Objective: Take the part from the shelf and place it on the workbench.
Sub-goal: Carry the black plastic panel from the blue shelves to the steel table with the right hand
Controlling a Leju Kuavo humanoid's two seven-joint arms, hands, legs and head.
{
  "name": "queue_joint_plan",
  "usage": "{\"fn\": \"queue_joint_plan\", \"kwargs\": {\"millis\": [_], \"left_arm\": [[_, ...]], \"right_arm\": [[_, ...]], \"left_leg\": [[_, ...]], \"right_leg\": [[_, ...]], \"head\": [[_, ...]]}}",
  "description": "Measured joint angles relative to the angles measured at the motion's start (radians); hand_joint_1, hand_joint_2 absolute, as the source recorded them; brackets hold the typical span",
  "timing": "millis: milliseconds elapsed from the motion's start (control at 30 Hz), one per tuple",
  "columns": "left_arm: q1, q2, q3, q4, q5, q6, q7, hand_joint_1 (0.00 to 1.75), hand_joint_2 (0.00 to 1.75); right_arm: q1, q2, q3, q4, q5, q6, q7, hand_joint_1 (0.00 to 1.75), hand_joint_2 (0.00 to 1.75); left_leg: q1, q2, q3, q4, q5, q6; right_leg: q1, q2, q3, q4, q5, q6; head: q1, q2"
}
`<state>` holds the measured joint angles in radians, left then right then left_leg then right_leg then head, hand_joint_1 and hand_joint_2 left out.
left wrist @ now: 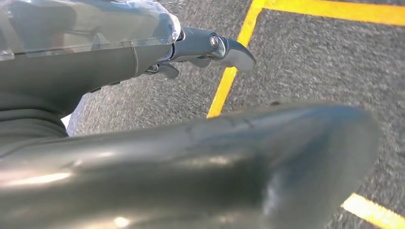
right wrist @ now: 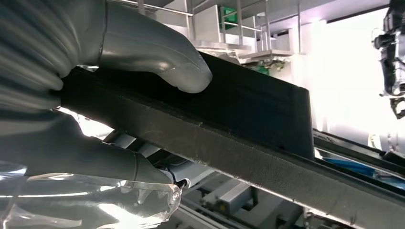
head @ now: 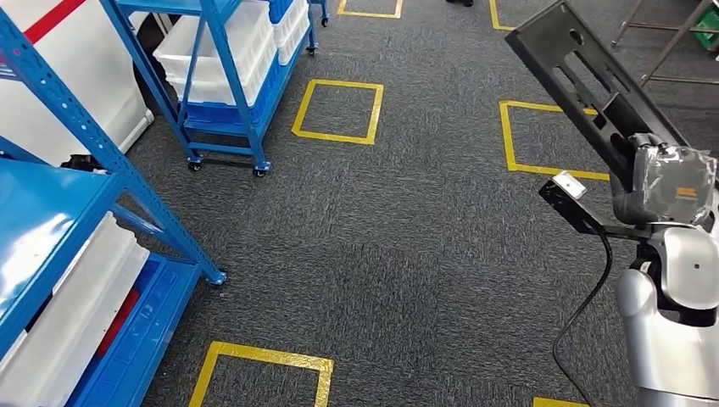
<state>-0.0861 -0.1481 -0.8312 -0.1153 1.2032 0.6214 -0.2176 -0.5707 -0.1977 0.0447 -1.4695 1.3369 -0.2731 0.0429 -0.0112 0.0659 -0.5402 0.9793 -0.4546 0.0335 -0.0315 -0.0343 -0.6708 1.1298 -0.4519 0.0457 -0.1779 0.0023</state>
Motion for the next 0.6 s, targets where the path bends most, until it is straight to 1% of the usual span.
{"fn": "queue_joint_plan", "kwargs": {"millis": [33,67,100,133,167,200,233,267,300,333,367,400,433,467,500,533,567,600], "left_arm": [[0.000,-0.001,0.000,0.000,0.000,0.001,0.001,0.00,0.00],[0.000,-0.002,0.000,0.000,0.000,0.004,0.002,0.00,0.00],[0.000,-0.002,0.000,0.000,0.000,0.008,0.004,0.00,0.00],[0.000,-0.002,0.000,0.000,0.000,0.013,0.007,0.00,0.00],[0.000,-0.002,-0.001,0.000,0.000,0.020,0.010,0.00,0.00],[-0.001,-0.002,-0.001,0.000,0.000,0.028,0.014,0.00,0.00],[-0.001,-0.003,-0.001,0.000,0.000,0.036,0.017,0.00,0.00],[-0.002,-0.004,-0.001,0.000,0.000,0.044,0.020,0.00,0.00],[-0.001,-0.005,-0.001,0.000,0.000,0.050,0.023,0.00,0.00],[-0.001,-0.005,-0.001,0.000,0.000,0.055,0.027,0.00,0.00],[0.000,-0.006,-0.001,0.000,0.000,0.057,0.032,0.00,0.00],[0.000,-0.006,-0.002,0.000,-0.001,0.059,0.039,0.00,0.00],[0.000,-0.006,-0.003,0.000,-0.004,0.060,0.048,0.00,0.00],[0.000,-0.007,-0.006,0.000,-0.011,0.061,0.058,0.00,0.00],[-0.001,-0.008,-0.011,0.000,-0.021,0.061,0.068,0.00,0.00],[-0.001,-0.009,-0.019,0.000,-0.034,0.062,0.076,0.00,0.00],[-0.001,-0.011,-0.026,0.000,-0.045,0.061,0.083,0.00,0.00],[-0.001,-0.012,-0.035,0.000,-0.056,0.061,0.089,0.00,0.00]], "right_arm": [[-0.008,0.004,0.004,0.003,0.000,0.001,0.000,1.75,1.75],[-0.016,0.010,0.009,0.006,0.000,0.005,-0.001,1.75,1.75],[-0.026,0.015,0.015,0.009,0.000,0.012,-0.003,1.75,1.75],[-0.035,0.021,0.022,0.013,0.001,0.023,-0.007,1.75,1.75],[-0.044,0.027,0.030,0.016,0.004,0.038,-0.012,1.75,1.75],[-0.053,0.033,0.039,0.020,0.011,0.054,-0.016,1.75,1.75],[-0.064,0.039,0.050,0.023,0.020,0.071,-0.021,1.75,1.75],[-0.078,0.046,0.063,0.028,0.031,0.088,-0.024,1.75,1.75],[-0.094,0.054,0.078,0.032,0.041,0.102,-0.029,1.75,1.75],[-0.110,0.061,0.094,0.036,0.048,0.113,-0.036,1.75,1.75],[-0.122,0.065,0.110,0.039,0.052,0.120,-0.043,1.75,1.75],[-0.130,0.068,0.127,0.041,0.053,0.125,-0.054,1.75,1.75],[-0.135,0.069,0.140,0.041,0.050,0.127,-0.066,1.75,1.75],[-0.138,0.067,0.153,0.039,0.042,0.127,-0.082,1.75,1.75],[-0.140,0.063,0.163,0.033,0.027,0.126,-0.101,1.75,1.75],[-0.144,0.052,0.172,0.026,0.007,0.124,-0.123,1.75,1.75],[-0.147,0.038,0.180,0.017,-0.015,0.119,-0.144,1.75,1.75],[-0.148,0.018,0.187,0.009,-0.038,0.112,-0.163,1.75,1.75]], "left_leg": [[-0.001,0.007,-0.001,0.008,-0.006,-0.005],[-0.003,0.013,-0.003,0.014,-0.011,-0.011],[-0.005,0.021,-0.003,0.018,-0.016,-0.017],[-0.007,0.031,-0.003,0.020,-0.019,-0.022],[-0.006,0.041,-0.002,0.021,-0.023,-0.027],[-0.003,0.040,-0.003,0.027,-0.030,-0.033],[0.000,0.024,-0.011,0.048,-0.046,-0.038],[0.004,0.000,-0.029,0.091,-0.072,-0.042],[0.006,-0.028,-0.060,0.155,-0.105,-0.045],[0.007,-0.046,-0.097,0.231,-0.138,-0.046],[0.007,-0.053,-0.132,0.298,-0.159,-0.045],[0.007,-0.056,-0.154,0.335,-0.162,-0.043],[0.007,-0.059,-0.159,0.332,-0.143,-0.039],[0.007,-0.065,-0.146,0.288,-0.107,-0.034],[0.007,-0.083,-0.120,0.217,-0.061,-0.029],[0.008,-0.109,-0.092,0.146,-0.025,-0.024],[0.010,-0.132,-0.070,0.090,-0.001,-0.022],[0.011,-0.148,-0.057,0.059,0.008,-0.020]], "right_leg": [[0.005,-0.020,0.030,-0.054,0.014,-0.004],[0.010,-0.033,0.047,-0.088,0.019,-0.012],[0.015,-0.038,0.051,-0.099,0.014,-0.022],[0.018,-0.027,0.048,-0.100,0.015,-0.032],[0.018,-0.013,0.046,-0.100,0.016,-0.040],[0.018,-0.001,0.045,-0.101,0.017,-0.046],[0.018,0.010,0.045,-0.102,0.018,-0.053],[0.017,0.021,0.045,-0.103,0.020,-0.059],[0.017,0.032,0.045,-0.104,0.020,-0.063],[0.018,0.044,0.044,-0.104,0.021,-0.065],[0.020,0.058,0.044,-0.103,0.021,-0.067],[0.022,0.073,0.045,-0.103,0.021,-0.067],[0.023,0.088,0.047,-0.103,0.021,-0.067],[0.023,0.103,0.049,-0.102,0.021,-0.067],[0.023,0.116,0.049,-0.102,0.021,-0.066],[0.023,0.129,0.048,-0.100,0.021,-0.064],[0.022,0.141,0.046,-0.099,0.021,-0.061],[0.020,0.150,0.043,-0.099,0.022,-0.055]], "head": [[0.000,0.000],[0.000,0.000],[0.000,0.000],[0.000,0.000],[0.000,0.000],[0.000,0.000],[0.000,0.000],[0.000,0.000],[0.000,0.000],[0.000,0.000],[0.000,0.000],[0.000,0.000],[0.000,0.000],[0.000,0.000],[0.000,0.000],[0.000,0.000],[0.000,0.000],[0.000,0.000]]}}
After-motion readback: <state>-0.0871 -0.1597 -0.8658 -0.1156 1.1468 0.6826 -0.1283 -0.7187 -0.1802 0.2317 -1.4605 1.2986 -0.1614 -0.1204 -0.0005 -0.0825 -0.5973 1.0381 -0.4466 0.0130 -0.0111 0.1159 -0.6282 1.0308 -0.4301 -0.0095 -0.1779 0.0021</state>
